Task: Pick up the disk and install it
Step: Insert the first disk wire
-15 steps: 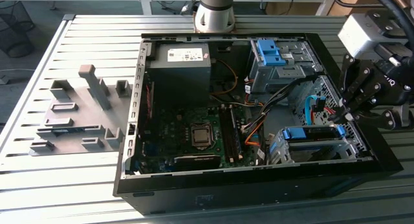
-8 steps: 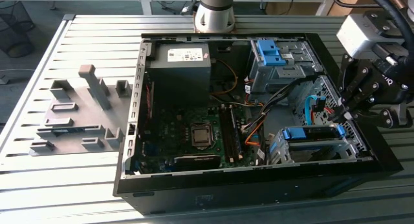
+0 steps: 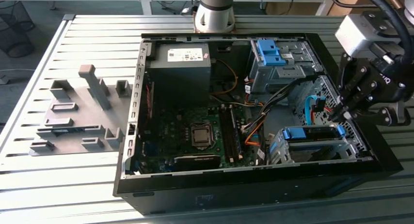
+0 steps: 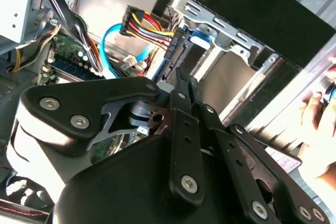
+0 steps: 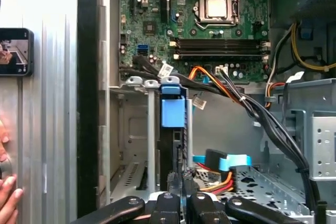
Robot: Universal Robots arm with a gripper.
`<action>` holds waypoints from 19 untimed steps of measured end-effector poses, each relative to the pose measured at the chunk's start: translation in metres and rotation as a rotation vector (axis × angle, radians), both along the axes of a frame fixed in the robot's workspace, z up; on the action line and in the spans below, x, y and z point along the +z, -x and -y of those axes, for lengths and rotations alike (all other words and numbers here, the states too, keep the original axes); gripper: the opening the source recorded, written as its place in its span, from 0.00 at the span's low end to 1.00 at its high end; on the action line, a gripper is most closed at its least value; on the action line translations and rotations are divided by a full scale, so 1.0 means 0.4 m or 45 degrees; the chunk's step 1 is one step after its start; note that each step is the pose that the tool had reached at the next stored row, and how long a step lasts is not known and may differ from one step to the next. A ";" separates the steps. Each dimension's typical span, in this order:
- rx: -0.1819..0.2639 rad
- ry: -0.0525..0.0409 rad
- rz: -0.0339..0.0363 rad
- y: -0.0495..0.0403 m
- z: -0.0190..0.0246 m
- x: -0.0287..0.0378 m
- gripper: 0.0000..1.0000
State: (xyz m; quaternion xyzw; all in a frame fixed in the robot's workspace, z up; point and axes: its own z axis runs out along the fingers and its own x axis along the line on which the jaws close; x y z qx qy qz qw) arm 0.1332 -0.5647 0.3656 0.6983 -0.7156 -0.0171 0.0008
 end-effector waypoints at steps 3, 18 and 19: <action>0.000 0.000 0.0000 -0.004 -0.017 -0.006 0.17; 0.036 -0.007 0.0001 -0.019 -0.036 -0.040 0.25; 0.036 -0.010 0.0001 -0.020 -0.036 -0.040 0.25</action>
